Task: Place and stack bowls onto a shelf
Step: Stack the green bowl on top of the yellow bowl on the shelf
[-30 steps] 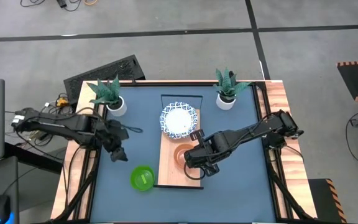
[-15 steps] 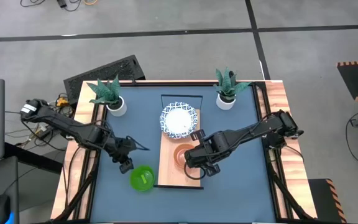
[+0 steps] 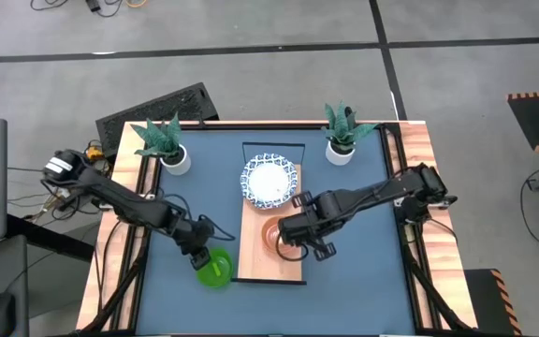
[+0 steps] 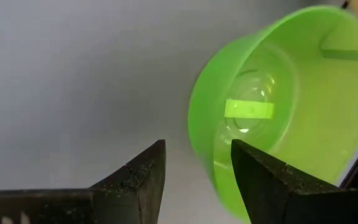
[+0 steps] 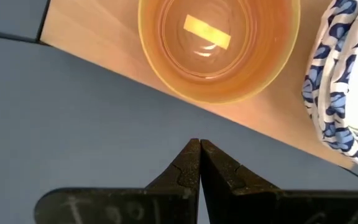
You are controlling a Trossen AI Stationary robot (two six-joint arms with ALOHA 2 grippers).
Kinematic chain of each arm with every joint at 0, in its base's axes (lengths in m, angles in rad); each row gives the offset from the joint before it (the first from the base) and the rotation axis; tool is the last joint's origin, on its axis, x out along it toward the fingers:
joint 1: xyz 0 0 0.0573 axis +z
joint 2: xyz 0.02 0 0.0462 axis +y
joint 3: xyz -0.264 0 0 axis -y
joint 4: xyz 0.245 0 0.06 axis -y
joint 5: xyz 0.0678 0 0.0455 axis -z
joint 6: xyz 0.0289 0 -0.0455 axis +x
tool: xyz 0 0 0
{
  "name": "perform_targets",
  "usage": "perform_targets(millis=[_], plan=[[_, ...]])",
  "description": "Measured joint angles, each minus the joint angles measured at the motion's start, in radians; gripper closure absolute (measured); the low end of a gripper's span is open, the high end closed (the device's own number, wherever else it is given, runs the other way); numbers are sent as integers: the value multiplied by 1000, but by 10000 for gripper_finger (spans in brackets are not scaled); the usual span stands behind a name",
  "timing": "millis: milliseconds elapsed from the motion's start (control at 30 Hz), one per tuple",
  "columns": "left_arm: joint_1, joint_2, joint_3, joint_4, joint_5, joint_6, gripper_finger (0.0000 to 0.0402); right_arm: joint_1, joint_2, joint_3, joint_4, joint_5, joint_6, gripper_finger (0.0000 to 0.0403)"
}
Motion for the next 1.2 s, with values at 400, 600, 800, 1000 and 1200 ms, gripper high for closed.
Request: perform_targets(millis=[400,600,800,1000,1200], plan=[[-41,20,0,21,21,-89,377,-12,0,0,38,-10,-28,367],[-40,-84,1,-7,-16,-138,400,-28,0,0,72,-4,-66,367],[-40,-273,1,-139,-102,-265,401,-58,0,0,133,39,-214,367],[-39,-499,25,-249,-280,-388,401,-110,0,3,221,131,-374,367],[-25,-627,114,-364,-477,-459,401,-168,1,126,335,173,-574,367]])
